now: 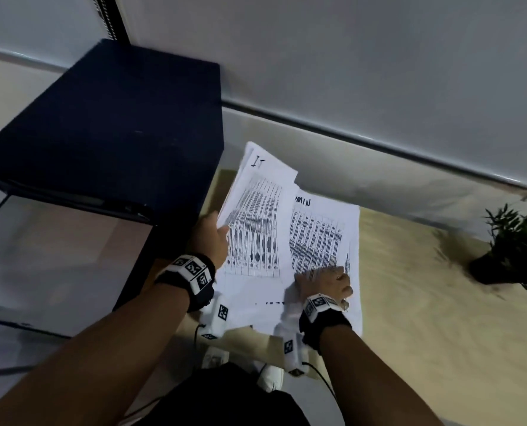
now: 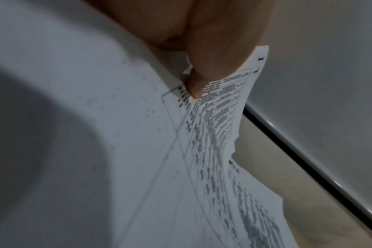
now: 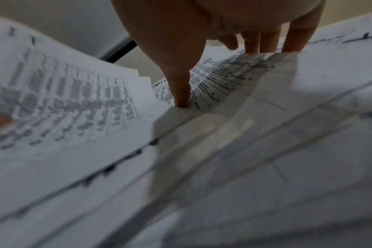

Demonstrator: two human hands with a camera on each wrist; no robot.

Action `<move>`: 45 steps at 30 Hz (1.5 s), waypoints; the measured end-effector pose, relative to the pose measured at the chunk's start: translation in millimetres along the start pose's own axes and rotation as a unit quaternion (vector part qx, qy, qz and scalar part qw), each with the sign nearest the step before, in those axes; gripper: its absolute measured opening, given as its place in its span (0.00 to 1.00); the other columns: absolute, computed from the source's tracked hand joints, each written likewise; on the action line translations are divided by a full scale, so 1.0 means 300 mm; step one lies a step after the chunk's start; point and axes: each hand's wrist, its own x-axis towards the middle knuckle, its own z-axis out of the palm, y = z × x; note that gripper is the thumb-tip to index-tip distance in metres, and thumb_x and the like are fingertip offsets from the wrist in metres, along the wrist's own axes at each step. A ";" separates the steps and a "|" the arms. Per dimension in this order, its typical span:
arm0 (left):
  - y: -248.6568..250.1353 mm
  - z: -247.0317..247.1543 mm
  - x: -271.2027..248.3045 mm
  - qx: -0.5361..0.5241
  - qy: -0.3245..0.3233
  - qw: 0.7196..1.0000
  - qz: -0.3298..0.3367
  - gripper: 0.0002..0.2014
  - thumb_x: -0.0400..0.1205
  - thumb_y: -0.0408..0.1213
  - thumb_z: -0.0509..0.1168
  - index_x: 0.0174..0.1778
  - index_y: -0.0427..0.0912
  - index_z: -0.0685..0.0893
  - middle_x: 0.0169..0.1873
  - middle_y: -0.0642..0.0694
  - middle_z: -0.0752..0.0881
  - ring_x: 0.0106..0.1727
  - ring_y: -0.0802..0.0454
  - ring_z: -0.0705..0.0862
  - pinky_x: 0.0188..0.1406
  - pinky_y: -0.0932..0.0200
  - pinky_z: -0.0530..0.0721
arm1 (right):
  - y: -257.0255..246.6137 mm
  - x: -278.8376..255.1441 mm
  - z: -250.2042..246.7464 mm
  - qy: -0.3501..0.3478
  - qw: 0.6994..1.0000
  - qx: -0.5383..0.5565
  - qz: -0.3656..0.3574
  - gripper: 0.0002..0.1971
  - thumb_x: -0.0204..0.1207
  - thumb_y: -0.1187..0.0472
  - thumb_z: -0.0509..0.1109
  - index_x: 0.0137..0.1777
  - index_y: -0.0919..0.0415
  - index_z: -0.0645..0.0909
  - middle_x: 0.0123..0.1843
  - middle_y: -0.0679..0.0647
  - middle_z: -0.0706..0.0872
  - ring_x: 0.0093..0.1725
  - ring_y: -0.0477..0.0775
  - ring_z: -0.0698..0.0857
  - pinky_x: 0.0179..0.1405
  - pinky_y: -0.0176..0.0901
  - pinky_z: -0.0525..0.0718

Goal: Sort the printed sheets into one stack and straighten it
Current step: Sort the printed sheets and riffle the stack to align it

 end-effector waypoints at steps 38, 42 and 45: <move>-0.086 0.075 0.017 -0.107 -0.174 0.973 -0.108 0.12 0.80 0.41 0.65 0.48 0.36 0.85 0.47 0.40 0.90 0.50 0.40 0.87 0.46 0.57 0.80 | -0.129 -0.102 -0.621 0.027 0.930 0.295 -0.220 0.08 0.71 0.63 0.77 0.46 0.65 0.82 0.31 0.60 0.83 0.19 0.44 0.80 0.09 0.25 0.70; -0.091 0.039 0.014 -0.028 -0.137 0.979 -0.151 0.30 0.85 0.61 0.47 0.72 0.45 0.79 0.74 0.44 0.78 0.71 0.45 0.78 0.71 0.55 0.73 | -0.080 0.023 -0.314 -0.078 0.960 0.226 -0.145 0.25 0.69 0.66 0.77 0.65 0.69 0.74 0.50 0.66 0.88 0.42 0.53 0.89 0.43 0.33 0.84; -0.060 0.038 -0.023 0.029 -0.165 0.976 -0.141 0.38 0.80 0.70 0.42 0.77 0.48 0.71 0.76 0.47 0.74 0.76 0.44 0.73 0.74 0.53 0.68 | -0.036 0.078 -0.131 -0.091 0.983 0.081 -0.139 0.21 0.77 0.58 0.68 0.67 0.67 0.74 0.61 0.66 0.84 0.63 0.65 0.84 0.60 0.46 0.80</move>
